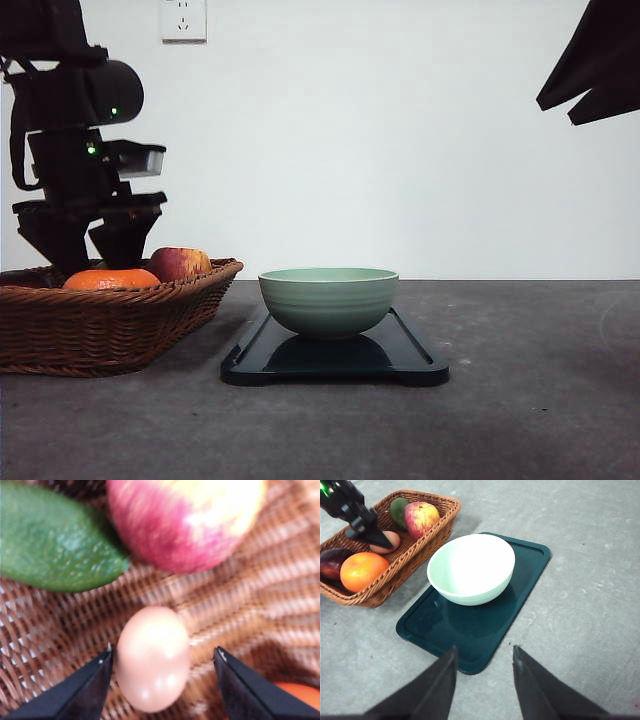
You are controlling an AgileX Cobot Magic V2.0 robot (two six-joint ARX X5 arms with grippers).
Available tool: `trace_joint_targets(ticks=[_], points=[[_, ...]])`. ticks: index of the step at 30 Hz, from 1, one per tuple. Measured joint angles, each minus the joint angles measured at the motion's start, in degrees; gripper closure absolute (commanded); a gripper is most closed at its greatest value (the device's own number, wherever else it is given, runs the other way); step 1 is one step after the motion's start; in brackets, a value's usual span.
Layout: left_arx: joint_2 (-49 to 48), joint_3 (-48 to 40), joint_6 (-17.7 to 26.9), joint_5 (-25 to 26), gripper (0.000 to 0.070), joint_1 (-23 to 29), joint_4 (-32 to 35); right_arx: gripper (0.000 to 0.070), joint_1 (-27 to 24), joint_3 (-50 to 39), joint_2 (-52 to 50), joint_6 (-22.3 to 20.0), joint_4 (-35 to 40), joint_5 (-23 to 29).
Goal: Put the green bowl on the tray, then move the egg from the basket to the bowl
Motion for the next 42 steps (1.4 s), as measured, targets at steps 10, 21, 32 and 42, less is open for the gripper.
trace_joint_targets(ticks=[10, 21, 32, 42], points=[[0.1, 0.0, 0.0, 0.0, 0.0313, 0.1, 1.4, 0.0491, 0.0, 0.0, 0.0, 0.0, 0.0, 1.3], [0.1, 0.0, 0.0, 0.0, 0.0313, 0.2, 2.7, 0.0491, 0.0, 0.0, 0.0, 0.0, 0.0, 1.5], [0.1, 0.0, -0.5, -0.1, 0.0313, 0.8, 2.7, 0.0491, 0.0, 0.0, 0.0, 0.0, 0.0, 1.7], [0.3, 0.0, -0.9, -0.1, 0.0313, 0.8, 2.2, 0.0491, 0.0, 0.0, 0.0, 0.0, 0.0, 2.7]])
